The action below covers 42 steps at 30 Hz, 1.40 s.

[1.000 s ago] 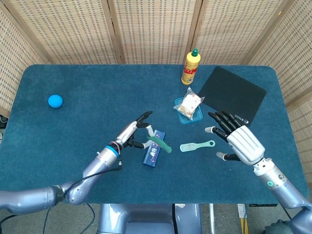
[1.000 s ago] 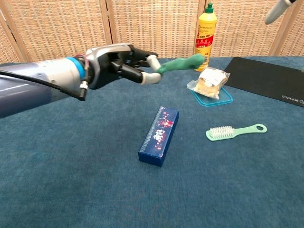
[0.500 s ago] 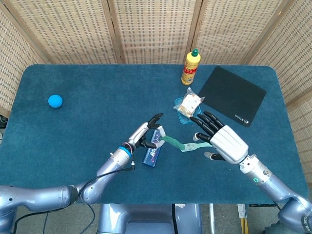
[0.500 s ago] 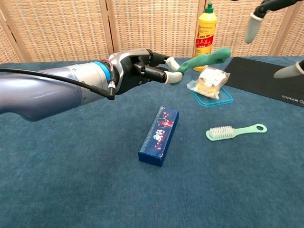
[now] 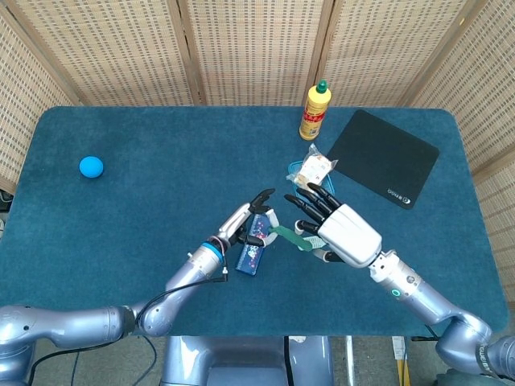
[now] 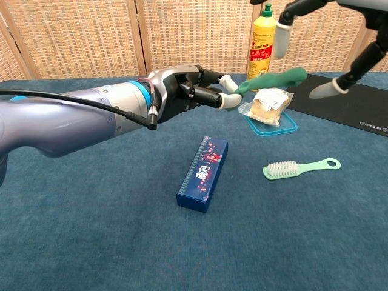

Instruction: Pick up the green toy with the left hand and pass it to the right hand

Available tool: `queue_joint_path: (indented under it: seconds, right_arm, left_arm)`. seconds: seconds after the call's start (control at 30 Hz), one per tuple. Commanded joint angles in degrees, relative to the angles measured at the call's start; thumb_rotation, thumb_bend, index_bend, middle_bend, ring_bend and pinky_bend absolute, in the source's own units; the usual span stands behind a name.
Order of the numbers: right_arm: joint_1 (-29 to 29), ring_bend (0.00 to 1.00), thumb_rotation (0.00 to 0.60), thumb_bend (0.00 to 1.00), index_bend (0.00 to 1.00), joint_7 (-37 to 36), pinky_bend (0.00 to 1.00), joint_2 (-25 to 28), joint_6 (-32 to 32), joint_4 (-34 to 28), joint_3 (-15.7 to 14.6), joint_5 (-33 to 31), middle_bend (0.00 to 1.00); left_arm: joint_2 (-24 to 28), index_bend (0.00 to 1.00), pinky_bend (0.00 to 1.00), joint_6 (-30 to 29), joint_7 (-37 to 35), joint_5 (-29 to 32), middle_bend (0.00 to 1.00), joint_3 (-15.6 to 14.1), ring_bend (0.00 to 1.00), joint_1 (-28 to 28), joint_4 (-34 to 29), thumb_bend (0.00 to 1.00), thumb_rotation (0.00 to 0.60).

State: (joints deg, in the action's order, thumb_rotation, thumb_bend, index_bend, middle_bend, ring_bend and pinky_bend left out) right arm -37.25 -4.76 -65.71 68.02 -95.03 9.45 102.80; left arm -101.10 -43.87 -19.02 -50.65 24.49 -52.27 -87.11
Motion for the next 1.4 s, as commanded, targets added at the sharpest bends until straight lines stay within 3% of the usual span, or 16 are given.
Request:
queue_joint_path:
  seconds: [0.03, 0.5, 0.77, 1.4]
  right_arm:
    - [-0.85, 0.0, 0.6, 0.23, 0.49, 0.43, 0.0, -0.35, -0.88, -0.9, 0.55, -1.39, 0.14]
    - [-2.42, 0.0, 0.6, 0.31, 0.53, 2.35, 0.0, -0.37, -2.4, -2.14, 0.46, -4.05, 0.16]
    - [-3.04, 0.0, 0.6, 0.41, 0.56, 2.24, 0.0, -0.69, -2.21, -2.19, 0.38, -4.69, 0.17]
    - [-3.19, 0.0, 0.6, 0.47, 0.56, 2.32, 0.0, -1.01, -1.05, -1.65, -0.8, -4.21, 0.19]
  left_arm:
    - [-0.34, 0.78, 0.0, 0.23, 0.46, 0.06, 0.0, -0.02, 0.0, -0.44, 0.46, 0.65, 0.6]
    - [-1.78, 0.78, 0.0, 1.0, 1.05, 1.29, 0.0, 0.68, 0.0, -1.76, 1.58, 0.65, 0.6]
    - [-1.54, 0.78, 0.0, 1.2, 1.74, 2.07, 0.0, 0.61, 0.0, -1.91, 1.32, 0.65, 0.6]
    - [-1.29, 0.78, 0.0, 1.78, 2.15, 3.44, 0.0, 0.73, 0.0, -2.15, 1.03, 0.66, 0.6]
